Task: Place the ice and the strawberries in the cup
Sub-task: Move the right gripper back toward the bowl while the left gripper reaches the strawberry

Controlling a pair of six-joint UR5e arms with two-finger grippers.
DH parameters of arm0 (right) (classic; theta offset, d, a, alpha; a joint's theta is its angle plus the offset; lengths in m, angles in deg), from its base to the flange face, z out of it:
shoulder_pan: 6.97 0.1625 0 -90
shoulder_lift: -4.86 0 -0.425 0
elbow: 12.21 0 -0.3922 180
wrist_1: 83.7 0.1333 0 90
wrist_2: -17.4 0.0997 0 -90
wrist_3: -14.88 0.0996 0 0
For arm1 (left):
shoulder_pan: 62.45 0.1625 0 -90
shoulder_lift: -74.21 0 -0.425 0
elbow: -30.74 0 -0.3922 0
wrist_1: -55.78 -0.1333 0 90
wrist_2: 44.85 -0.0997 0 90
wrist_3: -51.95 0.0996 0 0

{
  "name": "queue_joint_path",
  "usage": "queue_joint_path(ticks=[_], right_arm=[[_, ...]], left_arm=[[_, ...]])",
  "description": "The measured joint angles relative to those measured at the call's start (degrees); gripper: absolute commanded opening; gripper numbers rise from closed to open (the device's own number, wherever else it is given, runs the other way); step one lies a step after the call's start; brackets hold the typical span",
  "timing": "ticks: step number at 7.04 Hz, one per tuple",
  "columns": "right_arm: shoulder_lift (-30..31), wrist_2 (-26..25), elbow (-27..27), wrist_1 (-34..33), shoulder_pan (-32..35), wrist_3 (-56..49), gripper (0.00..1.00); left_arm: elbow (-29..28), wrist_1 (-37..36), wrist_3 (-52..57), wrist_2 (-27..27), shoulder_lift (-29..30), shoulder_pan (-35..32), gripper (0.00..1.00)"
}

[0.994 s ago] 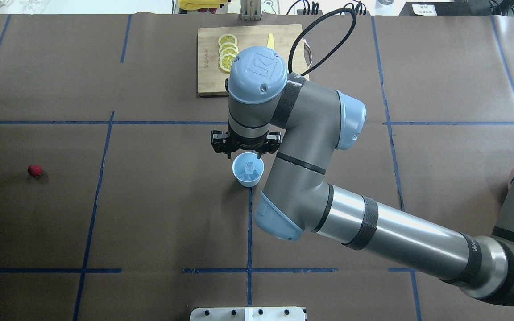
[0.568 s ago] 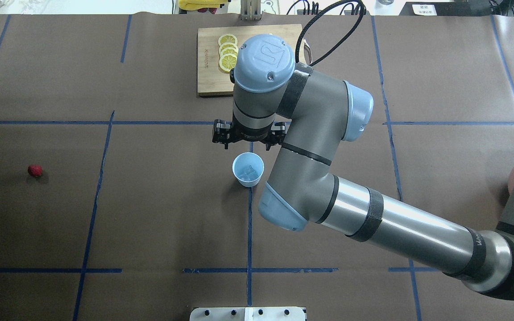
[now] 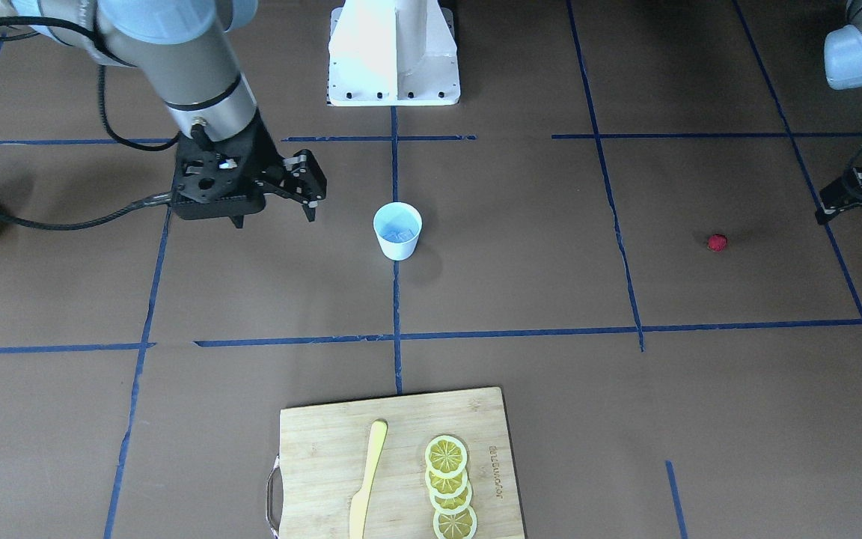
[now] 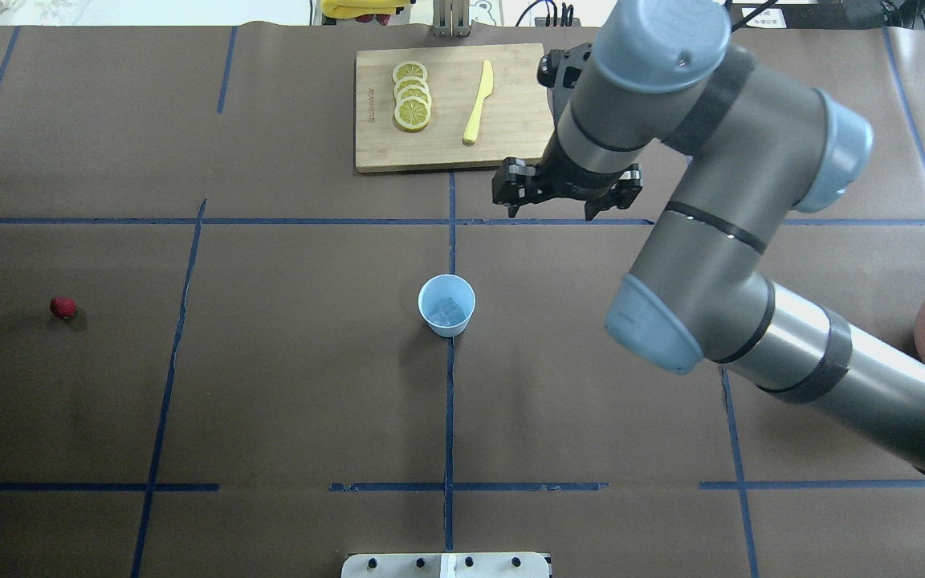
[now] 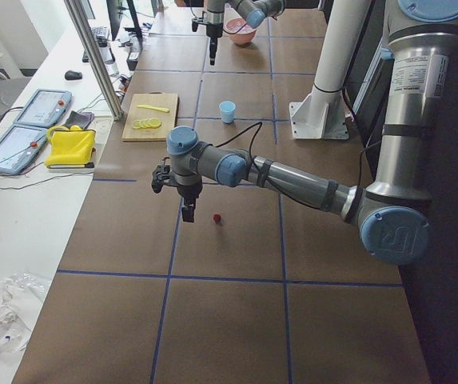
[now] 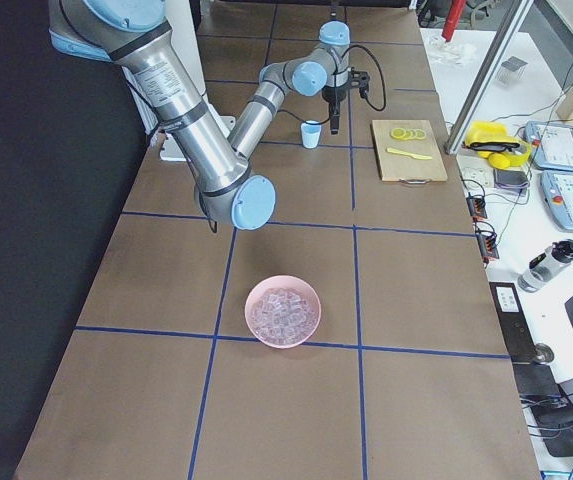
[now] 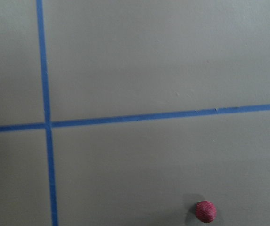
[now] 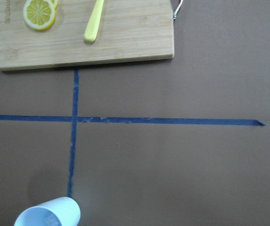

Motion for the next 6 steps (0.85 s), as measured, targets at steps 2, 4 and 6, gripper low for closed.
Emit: queue_joint_path(ticks=[2, 4, 6], right_arm=[[7.6, 3.5, -4.7, 0.0, 6.0, -7.1, 0.99], [12.0, 4.2, -6.2, 0.1, 8.6, -11.2, 0.99], [13.0, 4.2, -6.6, 0.1, 9.1, -11.9, 0.99]], left_arm=[[0.6, 11.4, -13.6, -4.3, -3.7, 8.0, 1.0], [0.0, 16.0, -19.7, -7.1, -5.5, 13.3, 1.0], [-1.9, 18.6, -22.6, -10.0, -5.4, 16.6, 1.0]])
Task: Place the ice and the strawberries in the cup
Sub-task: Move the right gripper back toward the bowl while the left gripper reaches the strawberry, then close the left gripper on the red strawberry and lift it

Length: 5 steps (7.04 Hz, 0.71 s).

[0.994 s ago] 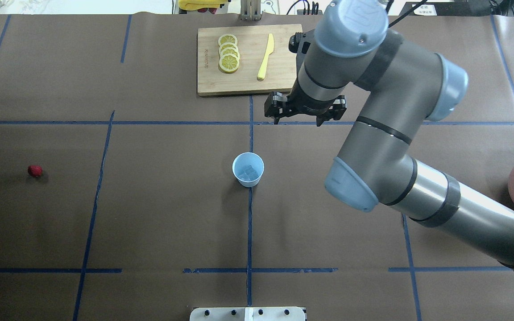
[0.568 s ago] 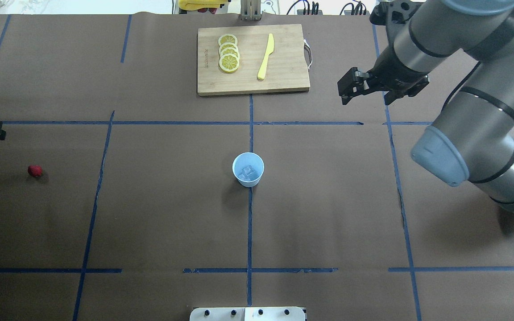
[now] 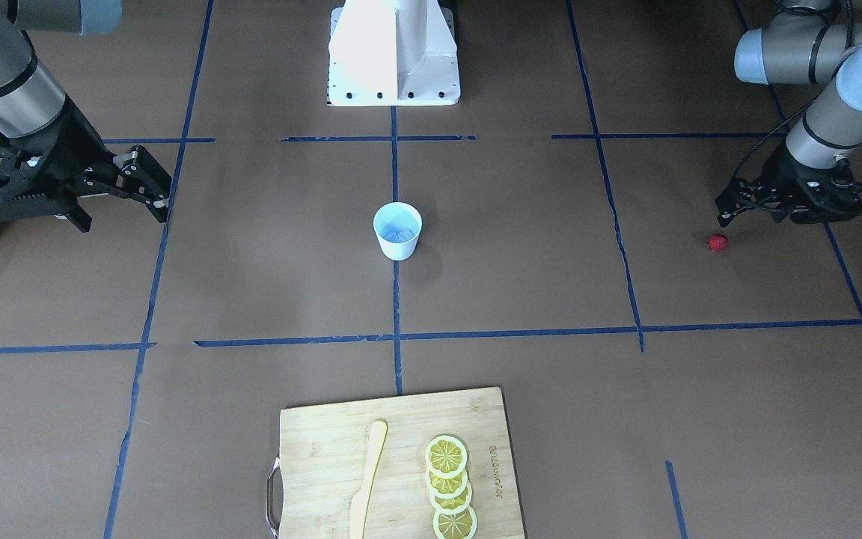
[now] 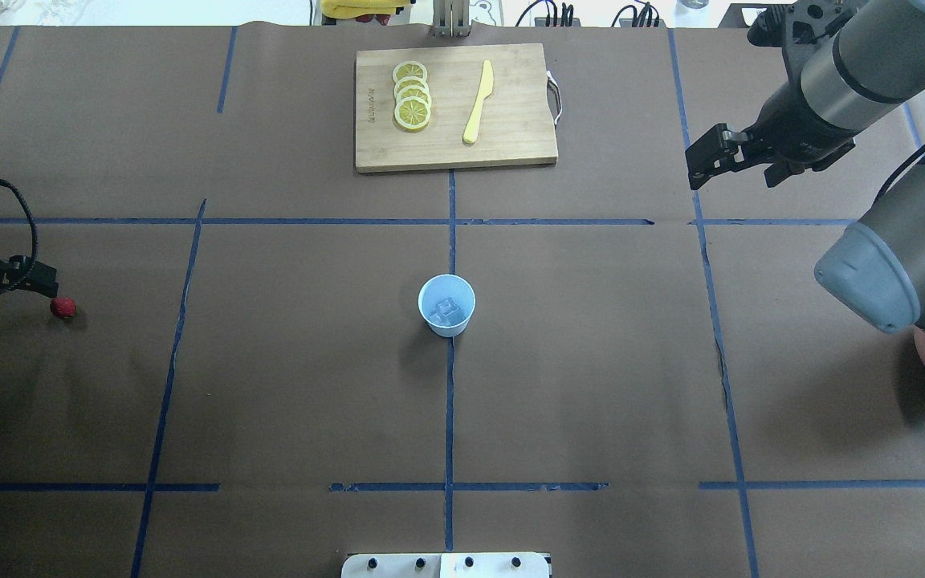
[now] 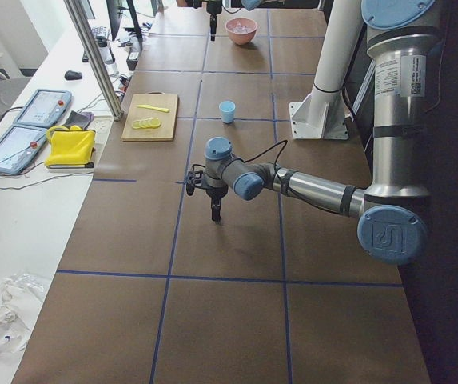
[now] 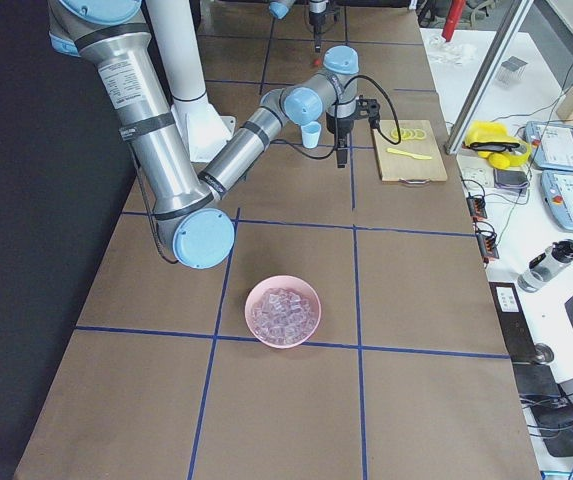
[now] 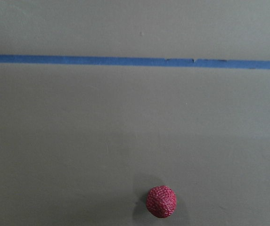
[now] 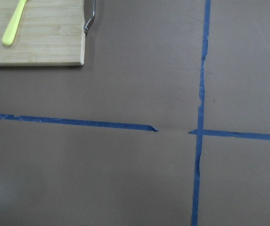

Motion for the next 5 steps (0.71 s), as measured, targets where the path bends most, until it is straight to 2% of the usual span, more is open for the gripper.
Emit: queue_joint_path(ticks=[2, 5], right_arm=[[0.1, -0.1, -0.1, 0.0, 0.0, -0.1, 0.99], [0.2, -0.4, 0.1, 0.0, -0.1, -0.1, 0.99]], left_arm=[[-3.7, 4.6, -2.6, -0.7, 1.1, 2.1, 1.0], [-6.5, 6.0, -3.8, -0.8, 3.0, 4.0, 1.0]])
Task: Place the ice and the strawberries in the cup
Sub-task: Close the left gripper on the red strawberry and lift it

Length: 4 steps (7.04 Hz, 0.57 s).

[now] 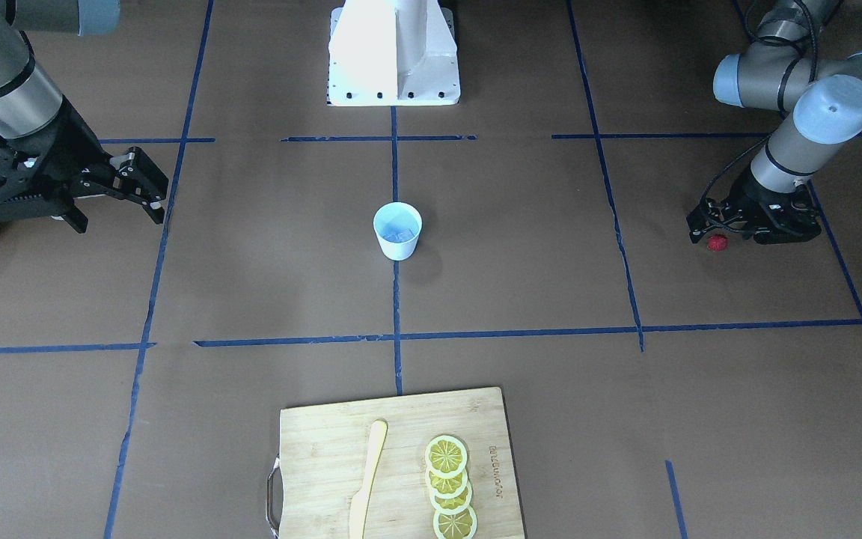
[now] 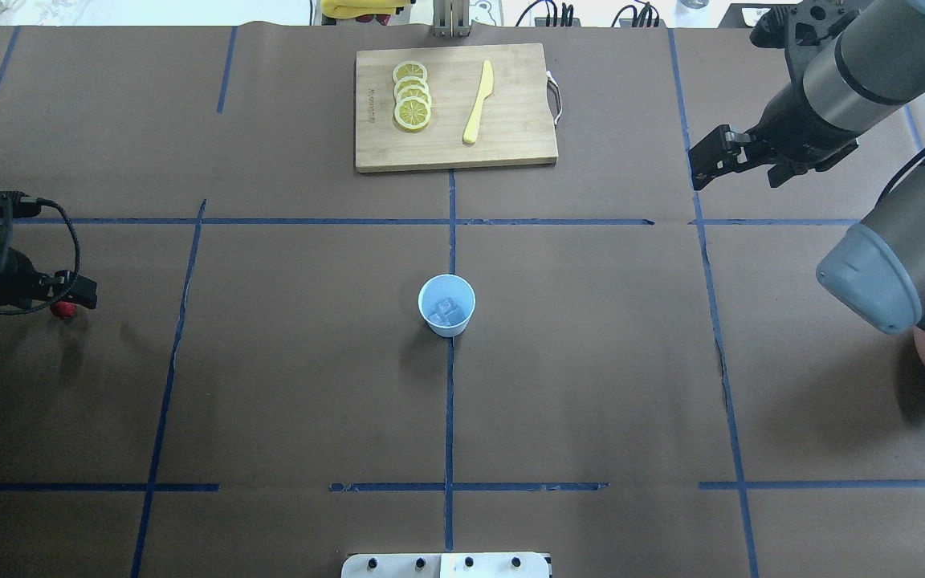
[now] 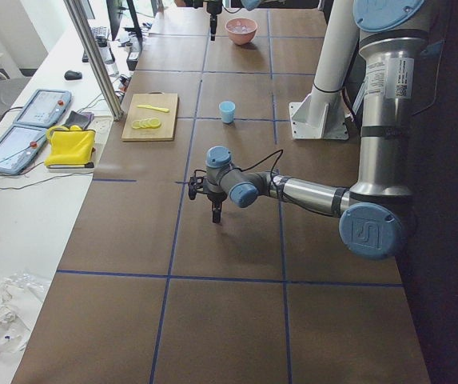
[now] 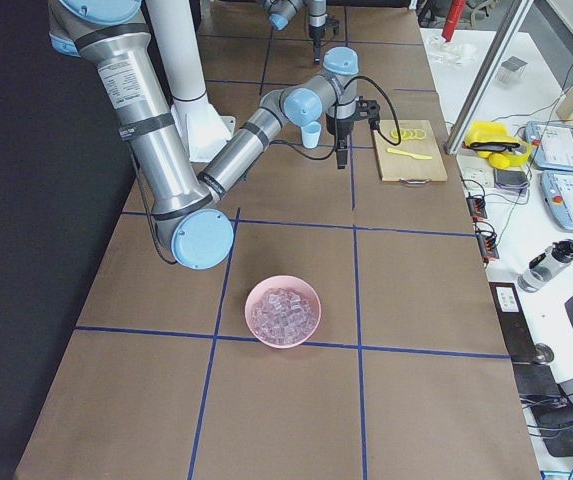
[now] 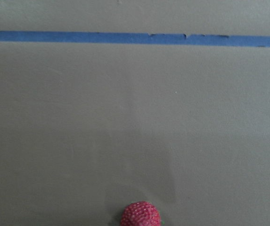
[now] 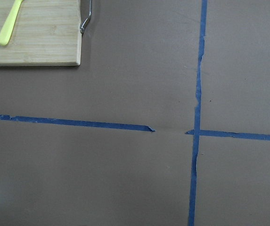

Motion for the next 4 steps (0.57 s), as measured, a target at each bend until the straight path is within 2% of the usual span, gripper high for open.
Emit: queue_joint_path(ticks=[3, 4], right_arm=[[0.1, 0.0, 0.0, 0.0, 0.0, 0.1, 0.99], [0.1, 0.0, 0.0, 0.0, -0.1, 0.1, 0.99]], left_arm=[[-0.9, 0.1, 0.3, 0.1, 0.3, 0.2, 0.99], [-1.2, 0.1, 0.4, 0.2, 0.3, 0.1, 0.92]])
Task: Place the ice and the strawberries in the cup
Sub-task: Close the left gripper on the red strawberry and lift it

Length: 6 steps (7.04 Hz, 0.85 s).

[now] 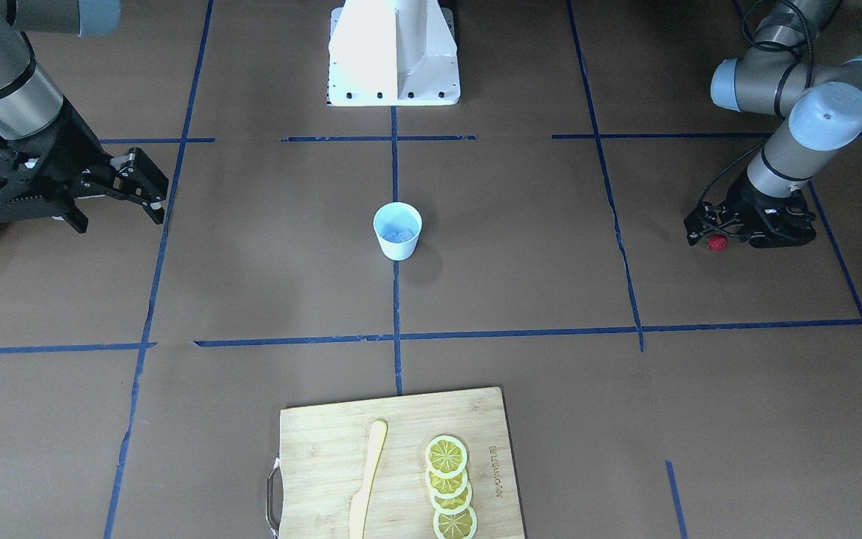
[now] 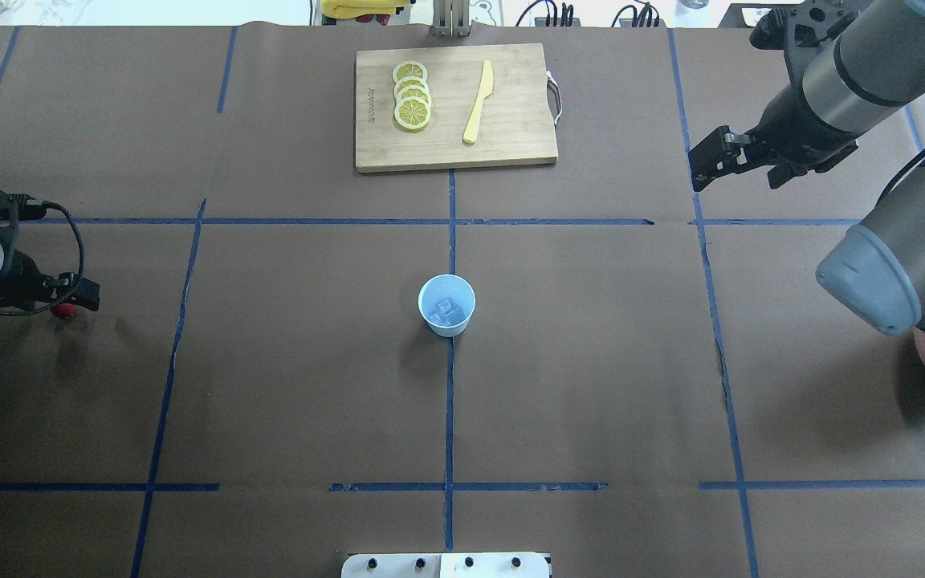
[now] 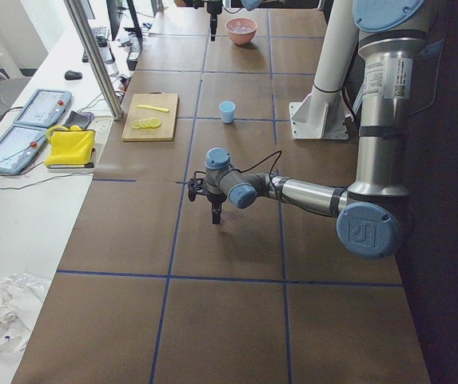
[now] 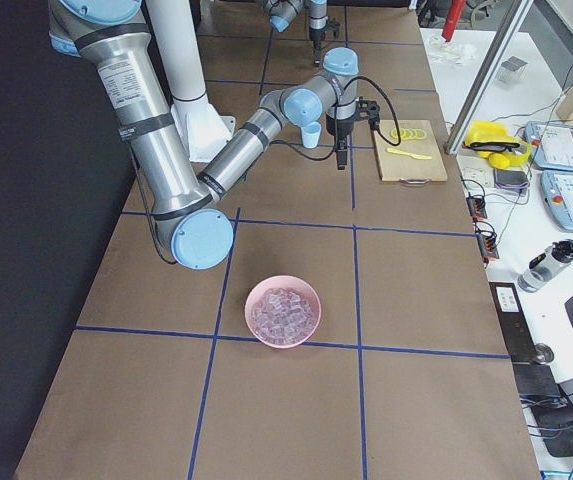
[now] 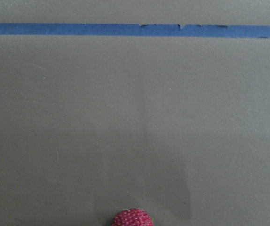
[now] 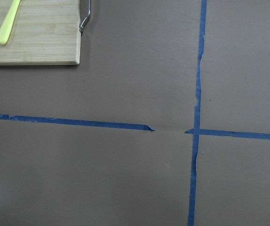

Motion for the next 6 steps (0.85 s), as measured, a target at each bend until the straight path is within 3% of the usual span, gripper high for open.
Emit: queue_joint_path(ticks=[1, 2, 3, 5, 6], right_arm=[[0.0, 0.0, 0.0, 0.0, 0.0, 0.0, 0.99], [0.0, 0.0, 0.0, 0.0, 0.0, 0.0, 0.99], [0.0, 0.0, 0.0, 0.0, 0.0, 0.0, 0.99], [0.0, 0.0, -0.1, -0.1, 0.0, 0.0, 0.99], [0.1, 0.0, -0.2, -0.1, 0.0, 0.1, 0.99]], left_arm=[[-0.2, 0.0, 0.0, 0.0, 0.0, 0.0, 0.76], [-0.2, 0.0, -0.2, 0.0, -0.1, 0.0, 0.5], [-0.2, 0.0, -0.4, -0.1, -0.1, -0.1, 0.29], [-0.1, 0.0, -0.5, -0.1, -0.2, -0.2, 0.08], [0.1, 0.0, -0.4, -0.1, -0.4, -0.3, 0.02]])
